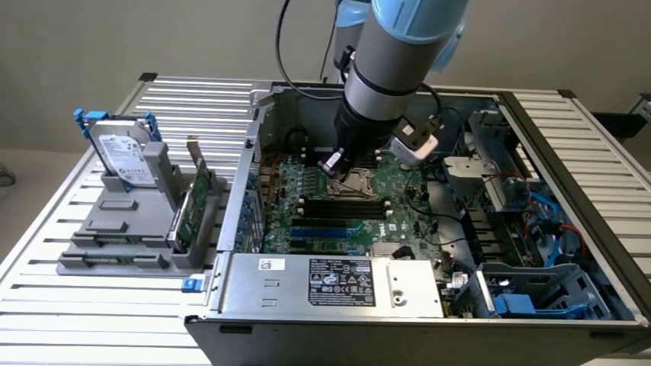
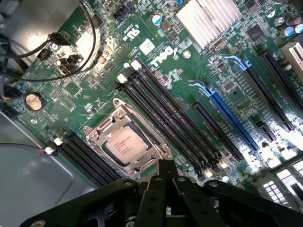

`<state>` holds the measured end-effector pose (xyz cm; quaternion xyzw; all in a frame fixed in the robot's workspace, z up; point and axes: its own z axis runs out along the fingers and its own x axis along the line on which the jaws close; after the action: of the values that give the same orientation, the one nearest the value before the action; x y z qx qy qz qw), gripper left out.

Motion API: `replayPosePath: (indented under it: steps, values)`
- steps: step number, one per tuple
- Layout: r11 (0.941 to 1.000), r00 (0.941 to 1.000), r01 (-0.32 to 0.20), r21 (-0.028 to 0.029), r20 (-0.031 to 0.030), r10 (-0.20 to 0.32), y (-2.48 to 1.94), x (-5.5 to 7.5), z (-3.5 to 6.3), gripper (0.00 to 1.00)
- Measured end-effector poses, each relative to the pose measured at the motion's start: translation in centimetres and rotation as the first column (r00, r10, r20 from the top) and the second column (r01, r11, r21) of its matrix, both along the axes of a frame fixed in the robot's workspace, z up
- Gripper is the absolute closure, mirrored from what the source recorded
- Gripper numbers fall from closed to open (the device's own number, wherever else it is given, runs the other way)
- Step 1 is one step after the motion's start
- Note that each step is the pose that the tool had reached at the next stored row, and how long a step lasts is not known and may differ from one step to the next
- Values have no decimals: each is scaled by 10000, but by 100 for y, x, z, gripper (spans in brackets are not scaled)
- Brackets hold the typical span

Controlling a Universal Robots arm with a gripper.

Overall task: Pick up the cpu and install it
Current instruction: 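Install the first cpu locking lever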

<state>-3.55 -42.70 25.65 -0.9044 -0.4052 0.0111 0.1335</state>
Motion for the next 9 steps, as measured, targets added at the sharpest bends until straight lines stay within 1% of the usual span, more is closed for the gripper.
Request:
replayPosePath:
  steps: [2,9]
  values:
    - [10000,10000,15,0,0,-15,-12,-25,-10,89]
    - [10000,10000,98,0,-7,-98,-14,-104,-68,89]
